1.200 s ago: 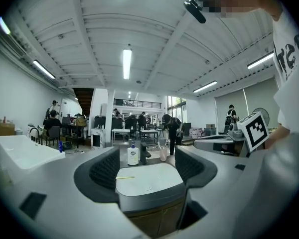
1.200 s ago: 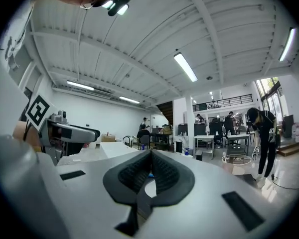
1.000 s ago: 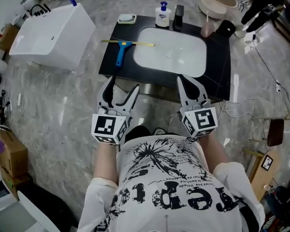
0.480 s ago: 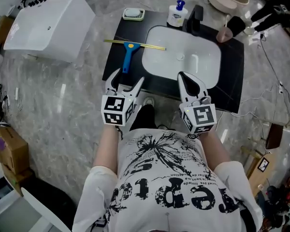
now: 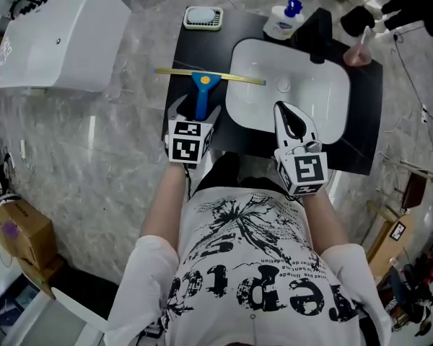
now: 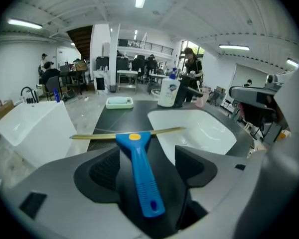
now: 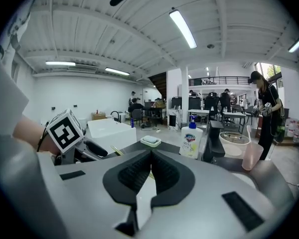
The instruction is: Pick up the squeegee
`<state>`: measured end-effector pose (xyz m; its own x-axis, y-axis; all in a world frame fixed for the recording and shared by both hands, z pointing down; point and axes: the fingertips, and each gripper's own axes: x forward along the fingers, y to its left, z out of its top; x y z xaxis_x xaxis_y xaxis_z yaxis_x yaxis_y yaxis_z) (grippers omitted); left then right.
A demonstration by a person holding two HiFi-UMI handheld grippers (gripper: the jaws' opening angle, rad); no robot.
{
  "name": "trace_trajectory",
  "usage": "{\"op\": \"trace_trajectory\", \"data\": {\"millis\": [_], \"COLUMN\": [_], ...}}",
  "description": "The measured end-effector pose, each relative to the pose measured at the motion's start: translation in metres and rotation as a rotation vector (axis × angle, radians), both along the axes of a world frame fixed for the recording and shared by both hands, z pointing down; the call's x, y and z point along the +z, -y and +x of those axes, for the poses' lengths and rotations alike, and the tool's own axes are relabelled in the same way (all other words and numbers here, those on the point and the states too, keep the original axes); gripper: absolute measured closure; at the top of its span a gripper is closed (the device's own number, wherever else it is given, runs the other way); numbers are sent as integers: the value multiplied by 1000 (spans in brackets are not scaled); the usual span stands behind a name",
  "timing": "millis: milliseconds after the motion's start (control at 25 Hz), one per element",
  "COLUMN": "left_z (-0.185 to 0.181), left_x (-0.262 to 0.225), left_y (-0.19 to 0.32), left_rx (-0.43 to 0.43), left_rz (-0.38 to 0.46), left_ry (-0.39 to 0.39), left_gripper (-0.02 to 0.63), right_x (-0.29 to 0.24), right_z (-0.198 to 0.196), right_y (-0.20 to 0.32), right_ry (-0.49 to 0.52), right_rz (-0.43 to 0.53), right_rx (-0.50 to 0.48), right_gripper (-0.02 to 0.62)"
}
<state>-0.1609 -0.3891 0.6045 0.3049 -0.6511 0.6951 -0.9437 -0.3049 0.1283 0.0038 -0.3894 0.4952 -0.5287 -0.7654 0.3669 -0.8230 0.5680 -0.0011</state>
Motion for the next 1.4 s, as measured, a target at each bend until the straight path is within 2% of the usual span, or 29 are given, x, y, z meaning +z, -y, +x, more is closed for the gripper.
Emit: {"op": "trace_trajectory", "data": {"millis": [200,400,520,600,760,800,880,1200,1400], "left_z": [-9,-9,-11,-14,-15,-15,-14,-10,2], "left_x": [46,67,73,75,74,74,72,64,38], "left_y": [27,46,47,48,48,48,47,37,25], "left_rx": [-4,-39,-82,-109,-118,-118,-128,-176,-182], "left_rz": [-137,-182,-176,-160,-147,-147,-148,-161,-112], "left_ry": [2,-16,28,63,83,87,94,88,99], "left_gripper": [272,272,302,351,362,378,451,465,465], "right_x": [28,34,30,29,29,29,28,12,-4], "right_z": [-6,-5,-4,-3,1,3,9,31,45], "right_y": [22,43,53,56,53,51,48,41,33], "right_ry": [-22,-56,-56,-56,-57,-58,-58,-50,-39], "right_rz": [-54,-64,-59,-56,-60,-63,-65,-48,-25], "right_rx": [34,35,42,46,54,55,60,64,58], "right_gripper": [583,583,583,583,583,583,583,583,583]}}
